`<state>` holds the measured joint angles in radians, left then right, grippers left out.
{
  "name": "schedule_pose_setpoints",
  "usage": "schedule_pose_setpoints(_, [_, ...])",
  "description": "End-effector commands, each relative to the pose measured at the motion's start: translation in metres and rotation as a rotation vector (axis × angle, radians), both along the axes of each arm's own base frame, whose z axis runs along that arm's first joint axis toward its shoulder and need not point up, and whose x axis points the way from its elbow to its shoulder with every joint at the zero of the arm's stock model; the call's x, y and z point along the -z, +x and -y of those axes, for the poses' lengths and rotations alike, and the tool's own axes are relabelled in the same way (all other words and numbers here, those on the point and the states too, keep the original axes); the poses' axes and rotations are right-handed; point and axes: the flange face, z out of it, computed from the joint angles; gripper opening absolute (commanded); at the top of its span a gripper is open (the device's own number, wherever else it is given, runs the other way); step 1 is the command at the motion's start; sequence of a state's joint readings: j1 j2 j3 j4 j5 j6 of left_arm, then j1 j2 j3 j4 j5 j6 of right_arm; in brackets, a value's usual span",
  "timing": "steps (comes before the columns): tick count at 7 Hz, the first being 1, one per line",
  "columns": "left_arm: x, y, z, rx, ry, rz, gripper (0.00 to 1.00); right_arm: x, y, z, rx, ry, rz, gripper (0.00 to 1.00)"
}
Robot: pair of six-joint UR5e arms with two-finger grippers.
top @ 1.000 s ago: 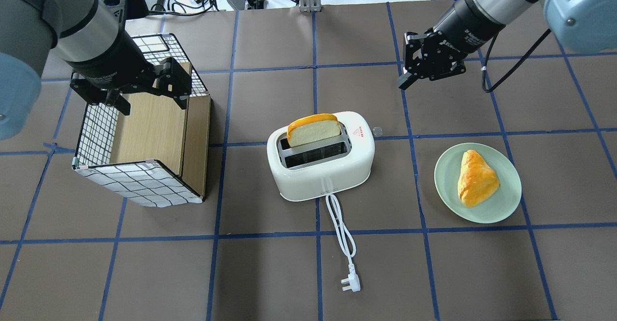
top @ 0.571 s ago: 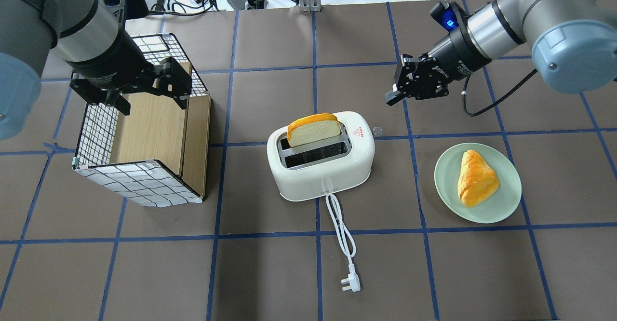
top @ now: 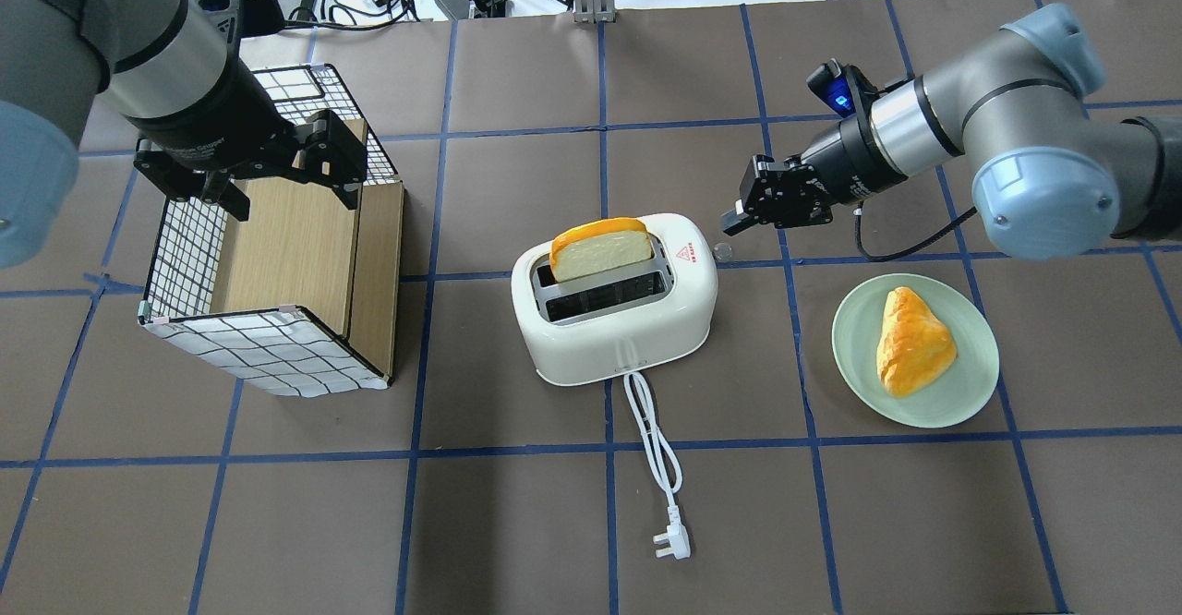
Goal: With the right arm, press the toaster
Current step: 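Move the right gripper down toward the lever on the toaster's side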
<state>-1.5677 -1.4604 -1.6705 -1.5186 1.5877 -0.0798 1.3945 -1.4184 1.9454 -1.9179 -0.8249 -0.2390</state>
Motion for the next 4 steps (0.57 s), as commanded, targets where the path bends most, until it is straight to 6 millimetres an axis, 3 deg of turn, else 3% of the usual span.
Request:
schedule_pose_setpoints(1, [0.0, 0.0, 0.0, 0.0, 0.0, 0.0, 1.0, 0.024, 0.0, 0.001, 0.0, -0.017, -0.002, 0.0])
schedule_pose_setpoints(4, [0.0, 0.0, 0.0, 0.0, 0.0, 0.0, 1.0, 0.041, -0.001, 0.005, -0.01, -0.024, -0.003, 0.0])
